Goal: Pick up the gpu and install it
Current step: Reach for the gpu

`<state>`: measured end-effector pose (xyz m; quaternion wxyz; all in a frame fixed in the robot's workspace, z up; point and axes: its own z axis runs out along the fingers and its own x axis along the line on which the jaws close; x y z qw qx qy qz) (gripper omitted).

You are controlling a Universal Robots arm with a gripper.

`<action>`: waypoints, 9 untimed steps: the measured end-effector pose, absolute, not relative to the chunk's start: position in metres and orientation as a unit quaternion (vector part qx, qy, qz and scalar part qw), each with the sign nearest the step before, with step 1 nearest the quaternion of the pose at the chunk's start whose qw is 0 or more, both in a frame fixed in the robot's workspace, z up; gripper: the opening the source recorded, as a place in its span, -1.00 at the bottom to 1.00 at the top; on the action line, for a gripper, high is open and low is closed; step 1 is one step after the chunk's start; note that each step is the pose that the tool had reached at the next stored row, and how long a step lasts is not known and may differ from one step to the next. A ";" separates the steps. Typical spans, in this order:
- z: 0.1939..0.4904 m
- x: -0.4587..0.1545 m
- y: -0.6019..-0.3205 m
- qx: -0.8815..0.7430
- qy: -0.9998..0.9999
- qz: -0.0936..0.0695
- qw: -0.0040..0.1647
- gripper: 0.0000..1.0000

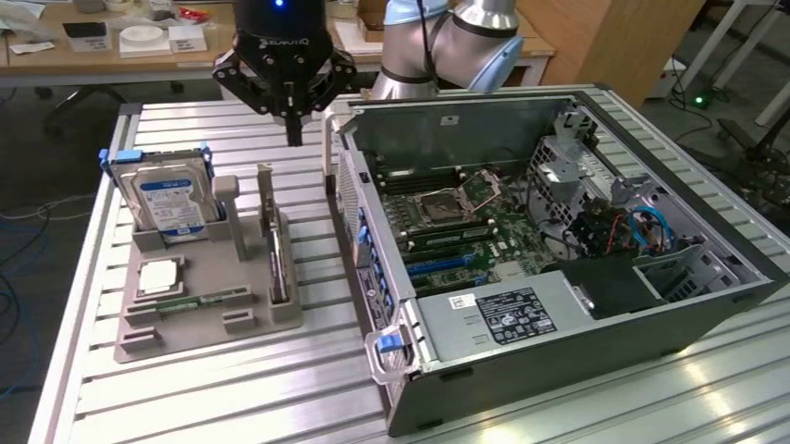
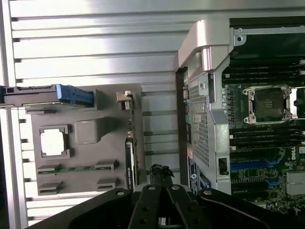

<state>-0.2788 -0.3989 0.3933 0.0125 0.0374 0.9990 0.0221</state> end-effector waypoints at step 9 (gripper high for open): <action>0.393 -0.300 -0.399 0.037 0.999 0.022 0.012 -0.79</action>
